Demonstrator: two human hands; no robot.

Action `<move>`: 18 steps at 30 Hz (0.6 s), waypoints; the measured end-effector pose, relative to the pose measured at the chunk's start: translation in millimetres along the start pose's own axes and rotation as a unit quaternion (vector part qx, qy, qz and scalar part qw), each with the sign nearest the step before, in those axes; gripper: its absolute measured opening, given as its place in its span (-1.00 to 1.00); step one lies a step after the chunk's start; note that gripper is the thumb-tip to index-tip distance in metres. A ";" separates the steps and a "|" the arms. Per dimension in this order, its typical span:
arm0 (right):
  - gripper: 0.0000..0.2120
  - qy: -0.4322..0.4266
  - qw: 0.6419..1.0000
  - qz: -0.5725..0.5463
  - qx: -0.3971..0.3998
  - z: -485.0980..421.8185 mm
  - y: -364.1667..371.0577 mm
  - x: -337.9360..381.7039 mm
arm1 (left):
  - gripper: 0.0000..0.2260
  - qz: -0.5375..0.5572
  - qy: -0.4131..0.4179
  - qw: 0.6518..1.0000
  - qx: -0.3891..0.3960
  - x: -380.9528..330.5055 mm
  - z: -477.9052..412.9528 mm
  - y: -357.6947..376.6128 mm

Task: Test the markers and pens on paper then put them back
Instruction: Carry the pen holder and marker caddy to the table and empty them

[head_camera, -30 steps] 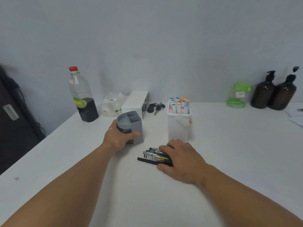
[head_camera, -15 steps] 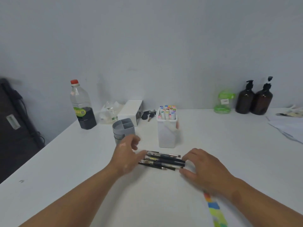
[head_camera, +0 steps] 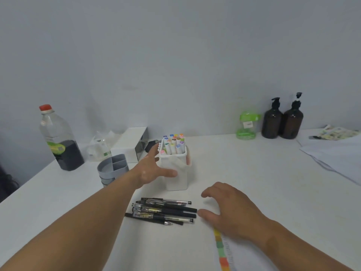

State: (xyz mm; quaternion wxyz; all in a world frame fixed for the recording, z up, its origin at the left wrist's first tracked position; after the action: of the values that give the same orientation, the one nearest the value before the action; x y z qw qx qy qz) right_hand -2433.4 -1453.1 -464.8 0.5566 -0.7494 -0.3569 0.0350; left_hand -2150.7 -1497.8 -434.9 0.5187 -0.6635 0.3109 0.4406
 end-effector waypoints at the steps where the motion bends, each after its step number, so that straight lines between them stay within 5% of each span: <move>1: -0.49 0.002 1.000 -0.006 -0.002 -1.6 0.8 -0.6 | 0.01 0.006 0.008 1.000 0.015 -0.8 -4.1 2.2; 5: -0.48 0.005 1.000 -0.017 -0.004 -4.1 4.0 -2.5 | -0.07 0.035 0.043 0.997 0.054 -4.1 -13.6 15.6; 13: -0.45 0.036 0.998 -0.058 -0.019 9.6 -10.5 0.8 | -0.08 0.065 0.066 0.996 -0.020 -26.9 19.7 4.9; 18: -0.14 0.119 0.967 -0.226 -0.020 31.8 -23.5 34.6 | -0.11 -0.022 0.104 0.994 0.023 -66.6 88.4 -51.1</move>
State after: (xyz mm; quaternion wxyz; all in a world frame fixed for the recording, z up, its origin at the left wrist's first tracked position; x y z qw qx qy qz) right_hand -2433.6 -1404.6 -444.7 0.5735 -0.6592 -0.4483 -0.1885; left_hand -2157.3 -1402.0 -359.9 0.5079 -0.7003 0.3589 0.3504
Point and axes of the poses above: each hand's wrist, its own z-axis away from the middle knuckle, its own y-axis out of the palm, x = y × z, the point moved 1 cm from there along -z, towards the middle knuckle, and after that the axes turned 13 degrees about -x, right-handed, at the moved point
